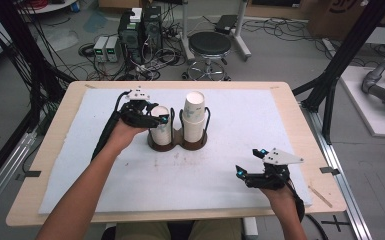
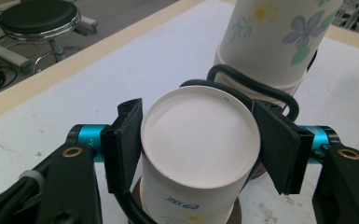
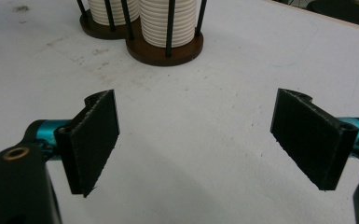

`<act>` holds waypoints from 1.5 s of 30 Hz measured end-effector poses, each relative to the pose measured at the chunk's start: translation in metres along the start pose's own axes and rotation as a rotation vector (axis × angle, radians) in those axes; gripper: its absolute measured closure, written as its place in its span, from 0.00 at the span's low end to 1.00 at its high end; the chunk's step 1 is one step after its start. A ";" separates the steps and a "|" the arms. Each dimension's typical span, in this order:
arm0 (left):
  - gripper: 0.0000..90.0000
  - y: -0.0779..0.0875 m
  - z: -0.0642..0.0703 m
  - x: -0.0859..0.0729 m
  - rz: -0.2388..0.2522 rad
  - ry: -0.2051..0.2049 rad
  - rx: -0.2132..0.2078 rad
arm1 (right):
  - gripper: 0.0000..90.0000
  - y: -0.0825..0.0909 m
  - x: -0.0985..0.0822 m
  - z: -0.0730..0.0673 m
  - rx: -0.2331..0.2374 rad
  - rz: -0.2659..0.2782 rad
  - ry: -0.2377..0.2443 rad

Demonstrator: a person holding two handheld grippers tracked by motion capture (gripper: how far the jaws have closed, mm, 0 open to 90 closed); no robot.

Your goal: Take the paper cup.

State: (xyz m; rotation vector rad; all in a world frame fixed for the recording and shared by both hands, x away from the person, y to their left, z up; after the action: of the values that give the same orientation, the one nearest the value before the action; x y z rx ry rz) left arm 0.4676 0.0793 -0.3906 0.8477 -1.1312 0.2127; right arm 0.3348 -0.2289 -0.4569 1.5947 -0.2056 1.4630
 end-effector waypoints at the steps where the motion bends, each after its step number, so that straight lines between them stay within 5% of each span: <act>1: 0.40 0.002 0.000 0.001 0.007 0.005 -0.004 | 0.18 0.000 0.000 0.000 0.002 -0.002 -0.002; 9: 0.41 0.016 0.000 0.017 0.067 0.020 -0.012 | 0.18 -0.001 0.000 -0.001 0.005 -0.004 0.000; 22: 0.42 0.059 -0.001 0.046 0.272 0.105 -0.083 | 0.18 -0.004 -0.001 -0.001 0.010 -0.006 0.003; 32: 0.42 0.090 0.007 0.051 0.334 0.109 -0.134 | 0.18 -0.005 -0.001 -0.002 0.014 -0.008 -0.003; 45: 0.42 0.117 0.028 0.039 0.330 0.069 -0.189 | 0.18 -0.010 0.010 -0.004 0.036 0.024 -0.006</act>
State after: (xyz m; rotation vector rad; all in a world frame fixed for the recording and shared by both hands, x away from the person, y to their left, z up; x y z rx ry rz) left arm 0.4003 0.1294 -0.2960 0.4805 -1.2020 0.3977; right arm 0.3414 -0.2161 -0.4542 1.6309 -0.2034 1.4879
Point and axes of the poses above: each handheld gripper's, and its own axes: y roughly backward along the jaws, x roughly out of its top, z roughly to its right, the point moved 9 cm from there along -y, roughly forward along the jaws, and after that the axes turned 8 degrees about y, right-handed, at the moved point
